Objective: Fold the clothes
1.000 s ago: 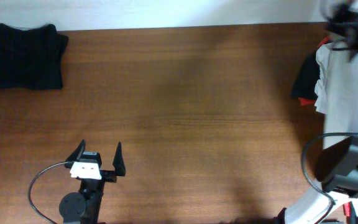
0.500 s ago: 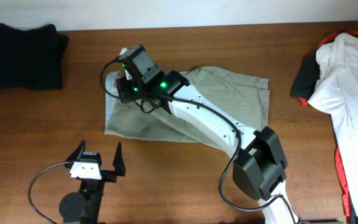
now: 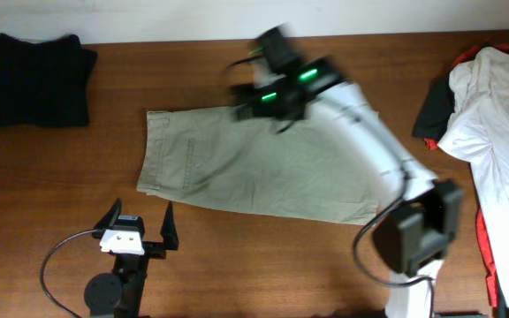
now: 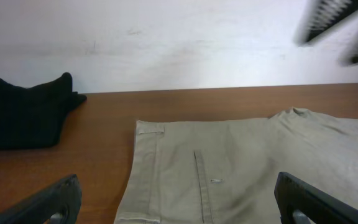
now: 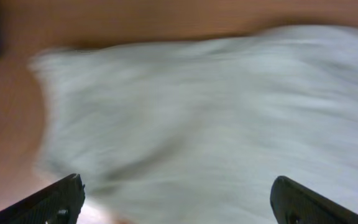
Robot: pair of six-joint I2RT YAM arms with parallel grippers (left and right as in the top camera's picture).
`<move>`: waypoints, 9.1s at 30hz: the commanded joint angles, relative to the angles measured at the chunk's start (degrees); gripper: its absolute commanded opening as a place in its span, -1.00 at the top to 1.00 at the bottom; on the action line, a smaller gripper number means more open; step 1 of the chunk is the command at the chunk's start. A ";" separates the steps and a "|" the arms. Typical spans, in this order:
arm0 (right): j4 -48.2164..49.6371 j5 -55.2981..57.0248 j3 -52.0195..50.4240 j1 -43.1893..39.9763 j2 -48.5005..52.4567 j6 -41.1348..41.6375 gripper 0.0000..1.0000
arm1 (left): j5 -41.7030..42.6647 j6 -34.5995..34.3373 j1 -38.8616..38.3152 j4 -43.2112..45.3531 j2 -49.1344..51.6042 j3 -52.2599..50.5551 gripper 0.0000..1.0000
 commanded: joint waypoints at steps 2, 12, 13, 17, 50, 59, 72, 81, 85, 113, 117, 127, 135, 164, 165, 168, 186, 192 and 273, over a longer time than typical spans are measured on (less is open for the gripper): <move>-15.41 3.32 -1.53 -15.10 -1.40 -0.37 -0.99 | 0.02 0.68 -0.24 0.00 -0.24 -0.42 -0.98; -23.04 5.53 -3.50 -19.19 -7.56 2.03 -0.98 | 19.34 0.31 -0.24 0.66 23.19 23.78 -0.98; -23.80 6.40 -3.50 -19.19 -8.31 2.03 -0.98 | 19.37 2.75 -0.24 -6.45 32.61 33.05 -0.98; -25.09 5.88 -6.05 -19.19 -8.50 -2.34 -0.79 | 19.56 6.10 -0.24 -35.82 71.38 69.59 -0.98; 10.51 3.28 -25.38 -25.68 -2.43 -1.92 0.92 | -10.32 -22.08 10.78 -56.04 114.49 73.83 0.98; 13.88 -6.62 -19.71 -24.81 5.77 -7.89 0.04 | -10.25 -22.10 10.78 -53.44 106.38 73.83 -0.98; 6.80 0.52 -9.51 -21.79 9.49 -6.16 0.92 | -10.27 -22.10 10.78 -53.18 106.38 73.83 -0.99; 5.90 2.03 -8.94 -21.73 9.51 -6.19 0.77 | -10.27 -22.10 10.78 -53.20 106.38 73.83 -0.98; 6.43 2.05 -8.94 -21.75 9.51 -6.19 0.83 | -10.27 -22.10 10.78 -53.20 106.38 73.83 -0.98; 10.36 4.96 -9.09 -21.79 14.47 -7.96 0.47 | -10.27 -22.10 10.78 -53.20 106.38 73.83 -0.98; 10.75 4.37 -9.09 -21.79 15.10 -7.91 0.92 | -10.27 -22.10 10.78 -53.22 106.38 73.83 -0.98; 10.51 1.36 -3.91 -21.79 10.03 -7.58 0.92 | -10.25 -22.10 10.78 -52.52 106.38 73.83 -0.98; 16.11 3.26 -0.70 -20.50 12.83 -5.27 0.92 | -10.25 -22.10 10.78 -50.84 106.38 73.83 -0.98; -5.33 6.80 -22.34 -21.33 13.44 3.39 0.92 | -5.77 -19.74 2.84 -48.96 119.89 73.90 0.90; -7.34 6.78 -22.34 -21.31 12.79 4.72 0.92 | -5.77 -19.71 3.50 -48.00 119.89 73.90 0.86; -11.61 7.50 -22.36 -20.81 9.49 8.11 0.92 | -9.77 -19.50 5.44 -46.14 119.89 76.02 0.82; -9.86 11.87 -22.34 -18.10 -9.99 -1.95 -0.97 | 15.74 9.14 25.18 -64.41 127.14 104.10 -0.98; -9.57 8.44 -22.34 -18.10 -9.99 -4.92 -0.97 | 19.15 12.50 24.13 -66.31 135.01 104.08 -0.98; 0.09 -20.83 -43.95 -15.19 2.47 -11.39 0.92 | 5.33 -7.19 -17.57 -69.40 143.80 117.37 0.99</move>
